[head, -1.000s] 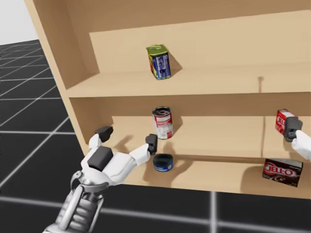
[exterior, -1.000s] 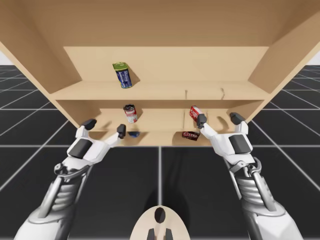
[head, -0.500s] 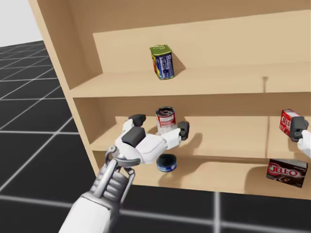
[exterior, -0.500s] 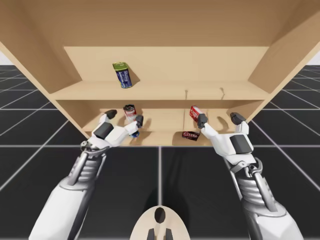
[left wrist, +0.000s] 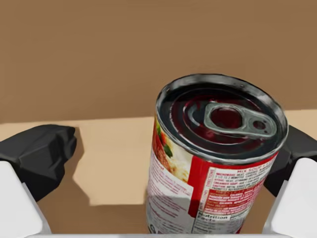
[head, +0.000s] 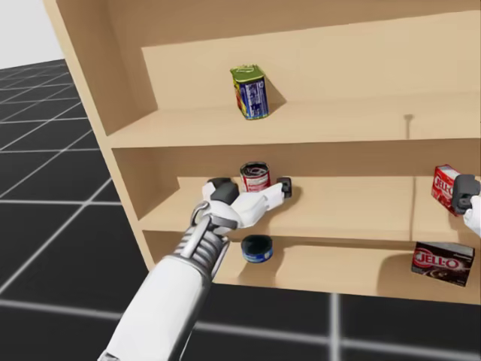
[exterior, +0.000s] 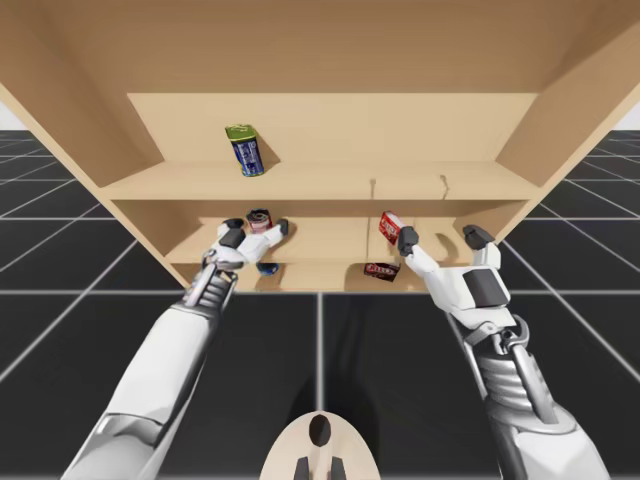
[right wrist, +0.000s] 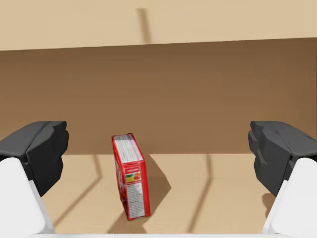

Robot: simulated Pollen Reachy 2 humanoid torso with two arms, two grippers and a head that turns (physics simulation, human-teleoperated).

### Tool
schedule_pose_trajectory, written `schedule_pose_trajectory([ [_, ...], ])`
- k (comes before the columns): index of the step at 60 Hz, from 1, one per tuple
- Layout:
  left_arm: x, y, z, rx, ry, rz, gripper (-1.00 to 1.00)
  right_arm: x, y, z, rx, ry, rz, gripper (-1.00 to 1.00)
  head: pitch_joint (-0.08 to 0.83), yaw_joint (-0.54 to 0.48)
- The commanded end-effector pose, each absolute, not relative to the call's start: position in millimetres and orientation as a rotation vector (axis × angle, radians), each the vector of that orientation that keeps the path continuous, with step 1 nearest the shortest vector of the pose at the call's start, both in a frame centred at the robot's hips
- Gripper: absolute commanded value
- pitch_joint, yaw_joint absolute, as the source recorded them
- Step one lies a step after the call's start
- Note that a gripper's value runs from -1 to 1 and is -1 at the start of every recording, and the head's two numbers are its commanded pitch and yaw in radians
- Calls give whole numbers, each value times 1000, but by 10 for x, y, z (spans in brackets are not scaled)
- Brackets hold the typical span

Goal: Find the tomato soup can on the shelf and bring it to me.

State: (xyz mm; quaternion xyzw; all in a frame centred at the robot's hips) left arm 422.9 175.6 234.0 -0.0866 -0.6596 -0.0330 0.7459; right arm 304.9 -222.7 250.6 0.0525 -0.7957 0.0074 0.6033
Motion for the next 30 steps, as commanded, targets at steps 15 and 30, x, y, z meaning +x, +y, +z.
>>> schedule_pose_trajectory([
  [15, 4169, 1414, 2297, -286, -1427, -73, 1000, 3047, -2230, 2500, 138, -1839, -6, -1000, 397, 259],
  [30, 3889, 1443, 2588, -274, -1483, -76, 1000, 3047, -2232, 2501, 142, -1838, -9, -1000, 394, 263],
])
